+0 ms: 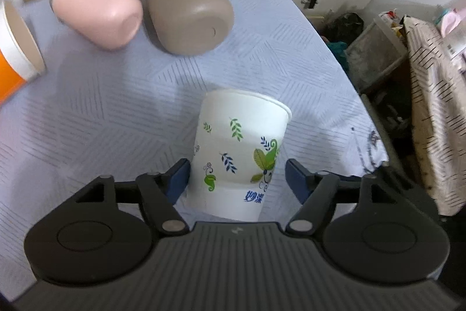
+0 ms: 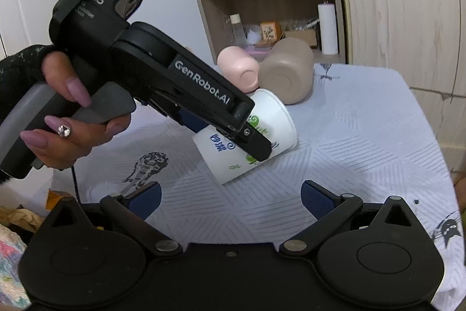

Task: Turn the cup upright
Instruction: 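Lift the white cup with the left tool and rotate it upright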

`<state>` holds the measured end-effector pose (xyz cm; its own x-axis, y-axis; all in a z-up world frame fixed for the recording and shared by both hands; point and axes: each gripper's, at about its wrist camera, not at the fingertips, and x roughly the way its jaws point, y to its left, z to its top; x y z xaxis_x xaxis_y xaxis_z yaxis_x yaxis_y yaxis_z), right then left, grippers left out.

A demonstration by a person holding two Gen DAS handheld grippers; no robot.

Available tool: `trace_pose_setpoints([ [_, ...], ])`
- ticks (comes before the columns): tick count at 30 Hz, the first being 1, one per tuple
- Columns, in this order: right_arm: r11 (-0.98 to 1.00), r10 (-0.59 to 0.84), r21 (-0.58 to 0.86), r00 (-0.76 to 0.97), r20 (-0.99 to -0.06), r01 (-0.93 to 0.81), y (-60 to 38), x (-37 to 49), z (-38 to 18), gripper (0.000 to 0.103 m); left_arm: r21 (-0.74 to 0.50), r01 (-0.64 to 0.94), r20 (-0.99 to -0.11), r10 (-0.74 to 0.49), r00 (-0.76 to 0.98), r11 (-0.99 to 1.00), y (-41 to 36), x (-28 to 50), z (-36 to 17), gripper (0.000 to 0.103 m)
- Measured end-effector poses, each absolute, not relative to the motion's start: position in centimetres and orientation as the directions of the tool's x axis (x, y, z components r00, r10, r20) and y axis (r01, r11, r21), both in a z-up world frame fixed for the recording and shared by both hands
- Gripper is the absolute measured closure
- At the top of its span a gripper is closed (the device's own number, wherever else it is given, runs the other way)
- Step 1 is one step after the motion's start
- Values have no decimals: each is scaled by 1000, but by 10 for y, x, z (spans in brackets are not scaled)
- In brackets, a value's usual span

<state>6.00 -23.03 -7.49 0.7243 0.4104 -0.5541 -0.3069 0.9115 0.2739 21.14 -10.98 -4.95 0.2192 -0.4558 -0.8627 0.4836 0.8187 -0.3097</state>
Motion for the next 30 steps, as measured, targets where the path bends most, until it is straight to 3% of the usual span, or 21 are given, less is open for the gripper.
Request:
trace_pose_setpoints([
  [9, 834, 521, 495, 643, -562, -243, -239, 101, -75, 0, -443, 488, -811, -568, 139, 752, -92, 228, -55, 28],
  [16, 819, 503, 558, 635, -586, -134, -244, 128, -85, 0, -514, 492, -754, -644, 131, 702, -86, 240, -53, 30],
  [22, 815, 490, 572, 637, -595, -93, -252, 136, -86, 16, -535, 480, -743, -657, 124, 696, -85, 246, -58, 32],
  [26, 798, 510, 596, 629, -587, -91, -258, 136, -86, 20, -562, 478, -726, -679, 106, 675, -80, 245, -61, 43],
  [30, 800, 513, 590, 631, -582, -106, -257, 134, -85, 23, -550, 501, -722, -682, 118, 668, -76, 240, -58, 43],
])
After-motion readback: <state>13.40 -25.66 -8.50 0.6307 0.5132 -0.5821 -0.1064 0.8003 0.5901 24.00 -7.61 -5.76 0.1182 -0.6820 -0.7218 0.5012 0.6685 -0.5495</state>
